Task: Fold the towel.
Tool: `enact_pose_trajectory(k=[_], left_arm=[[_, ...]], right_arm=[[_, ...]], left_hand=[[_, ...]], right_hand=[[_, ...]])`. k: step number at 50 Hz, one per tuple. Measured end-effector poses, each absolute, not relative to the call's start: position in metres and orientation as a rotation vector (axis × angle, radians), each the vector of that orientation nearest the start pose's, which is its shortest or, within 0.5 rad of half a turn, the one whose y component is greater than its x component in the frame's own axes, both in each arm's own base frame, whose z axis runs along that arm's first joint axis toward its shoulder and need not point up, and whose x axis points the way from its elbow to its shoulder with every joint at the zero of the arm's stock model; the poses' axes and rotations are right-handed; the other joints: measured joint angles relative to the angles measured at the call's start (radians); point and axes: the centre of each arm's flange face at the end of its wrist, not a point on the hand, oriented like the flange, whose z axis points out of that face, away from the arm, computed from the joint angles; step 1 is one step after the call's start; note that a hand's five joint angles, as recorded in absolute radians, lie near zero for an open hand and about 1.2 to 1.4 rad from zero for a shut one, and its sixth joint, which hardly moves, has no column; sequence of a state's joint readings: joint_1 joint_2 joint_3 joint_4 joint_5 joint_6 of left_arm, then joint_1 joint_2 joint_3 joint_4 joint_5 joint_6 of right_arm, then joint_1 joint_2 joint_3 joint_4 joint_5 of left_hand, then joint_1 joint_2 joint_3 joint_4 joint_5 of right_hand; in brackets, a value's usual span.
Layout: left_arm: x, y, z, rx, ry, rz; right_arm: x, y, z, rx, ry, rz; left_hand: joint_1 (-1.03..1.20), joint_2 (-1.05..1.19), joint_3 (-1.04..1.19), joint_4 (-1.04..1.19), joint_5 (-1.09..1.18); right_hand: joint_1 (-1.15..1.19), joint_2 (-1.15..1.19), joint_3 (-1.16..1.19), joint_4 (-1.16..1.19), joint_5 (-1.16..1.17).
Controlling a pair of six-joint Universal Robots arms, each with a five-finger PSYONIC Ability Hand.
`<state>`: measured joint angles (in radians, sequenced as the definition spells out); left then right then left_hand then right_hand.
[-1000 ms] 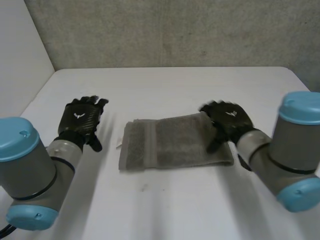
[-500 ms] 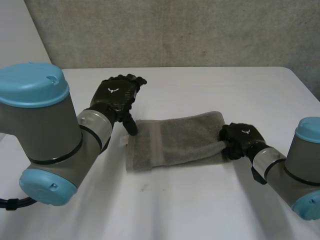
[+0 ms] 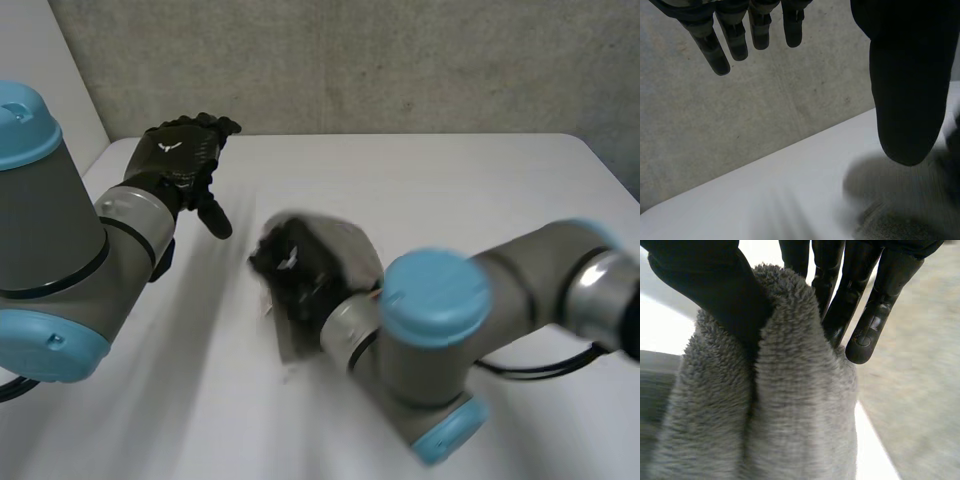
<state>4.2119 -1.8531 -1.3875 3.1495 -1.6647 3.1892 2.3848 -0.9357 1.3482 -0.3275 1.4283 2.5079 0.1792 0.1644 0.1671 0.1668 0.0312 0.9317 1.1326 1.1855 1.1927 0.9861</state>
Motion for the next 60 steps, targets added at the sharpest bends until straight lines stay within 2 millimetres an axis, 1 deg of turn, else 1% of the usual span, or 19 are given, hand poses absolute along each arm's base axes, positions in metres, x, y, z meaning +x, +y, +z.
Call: enact_pose_trajectory(k=[1,4,5,6,7,9,13,15,18,24,29,36,37,39,46,52,53,59,60], left_arm=[[-0.280,-0.261,0.271,0.569,2.445,-2.253],[-0.279,-0.263,0.270,0.564,2.447,-2.247],[-0.279,-0.263,0.269,0.564,2.448,-2.246],[-0.279,-0.263,0.269,0.563,2.449,-2.244],[-0.279,-0.263,0.268,0.564,2.451,-2.242],[-0.279,-0.264,0.266,0.566,2.455,-2.238],[-0.280,-0.264,0.264,0.565,2.461,-2.235],[-0.281,-0.265,0.262,0.556,2.478,-2.232],[-0.283,-0.265,0.258,0.536,2.509,-2.230],[-0.289,-0.264,0.245,0.489,2.607,-2.204],[-0.301,-0.260,0.220,0.492,2.716,-2.129],[-0.315,-0.254,0.163,0.568,2.839,-1.905],[-0.315,-0.254,0.163,0.568,2.839,-1.905],[-0.315,-0.253,0.145,0.586,2.866,-1.828],[-0.313,-0.251,0.126,0.602,2.892,-1.744],[-0.314,-0.254,0.142,0.595,2.865,-1.811],[-0.315,-0.255,0.158,0.588,2.837,-1.880],[-0.312,-0.257,0.224,0.538,2.710,-2.147],[-0.309,-0.257,0.242,0.519,2.672,-2.215]], right_arm=[[0.414,-0.171,0.152,-1.584,1.512,-1.893],[0.416,-0.162,0.138,-1.614,1.529,-1.842],[0.416,-0.161,0.136,-1.615,1.539,-1.830],[0.415,-0.160,0.135,-1.612,1.547,-1.826],[0.414,-0.160,0.137,-1.591,1.568,-1.821],[0.412,-0.162,0.148,-1.529,1.594,-1.827],[0.405,-0.171,0.177,-1.336,1.644,-1.834],[0.393,-0.186,0.202,-1.127,1.699,-1.818],[0.377,-0.204,0.222,-0.914,1.758,-1.770],[0.353,-0.231,0.233,-0.681,1.867,-1.621],[0.343,-0.248,0.221,-0.637,1.956,-1.495],[0.342,-0.266,0.174,-0.689,2.064,-1.382],[0.342,-0.266,0.174,-0.689,2.064,-1.382],[0.343,-0.269,0.155,-0.739,2.097,-1.366],[0.341,-0.273,0.133,-0.889,2.152,-1.413],[0.333,-0.279,0.157,-0.896,2.156,-1.541],[0.331,-0.280,0.173,-0.879,2.138,-1.599],[0.316,-0.283,0.233,-0.781,2.059,-1.803],[0.312,-0.284,0.246,-0.754,2.044,-1.847]], left_hand=[[0.000,0.000,0.000,0.000,0.000],[0.000,0.000,0.000,0.000,0.000],[0.000,0.000,0.000,0.000,0.000],[0.000,0.000,0.000,0.000,0.000],[0.000,0.000,0.000,0.000,0.000],[0.000,0.000,0.000,0.000,0.000],[0.000,0.000,0.000,0.000,0.000],[0.000,0.000,0.000,0.000,0.000],[0.000,0.000,0.000,0.000,0.000],[0.000,0.000,0.000,0.000,0.000],[0.000,0.000,0.000,0.000,0.000],[0.000,0.000,0.000,0.000,0.000],[0.000,0.000,0.000,0.000,0.000],[0.000,0.000,0.000,0.000,0.000],[0.000,0.000,0.000,0.000,0.000],[-0.007,0.000,0.000,0.000,0.000],[-0.007,0.000,0.000,0.000,0.000],[-0.007,0.000,0.000,0.000,0.000],[-0.007,0.000,0.000,0.000,0.000]], right_hand=[[0.000,0.000,0.000,0.000,0.000],[-0.163,-0.229,-0.246,-0.251,-0.217],[-0.330,-0.435,-0.451,-0.460,-0.416],[-0.397,-0.508,-0.523,-0.532,-0.488],[-0.619,-0.770,-0.794,-0.804,-0.760],[-0.717,-0.894,-0.952,-0.953,-0.908],[-0.721,-0.909,-0.973,-0.960,-0.932],[-0.721,-0.909,-0.973,-0.960,-0.932],[-0.721,-0.909,-0.973,-0.960,-0.932],[-0.721,-0.909,-0.973,-0.960,-0.933],[-0.721,-0.909,-0.973,-0.960,-0.933],[-0.721,-0.909,-0.973,-0.960,-0.934],[-0.721,-0.909,-0.973,-0.960,-0.934],[-0.721,-0.909,-0.973,-0.960,-0.936],[-0.721,-0.909,-0.973,-0.960,-0.941],[-0.721,-0.909,-0.973,-0.960,-0.941],[-0.721,-0.909,-0.973,-0.960,-0.942],[-0.721,-0.909,-0.973,-0.960,-0.942],[-0.721,-0.909,-0.973,-0.960,-0.942]])
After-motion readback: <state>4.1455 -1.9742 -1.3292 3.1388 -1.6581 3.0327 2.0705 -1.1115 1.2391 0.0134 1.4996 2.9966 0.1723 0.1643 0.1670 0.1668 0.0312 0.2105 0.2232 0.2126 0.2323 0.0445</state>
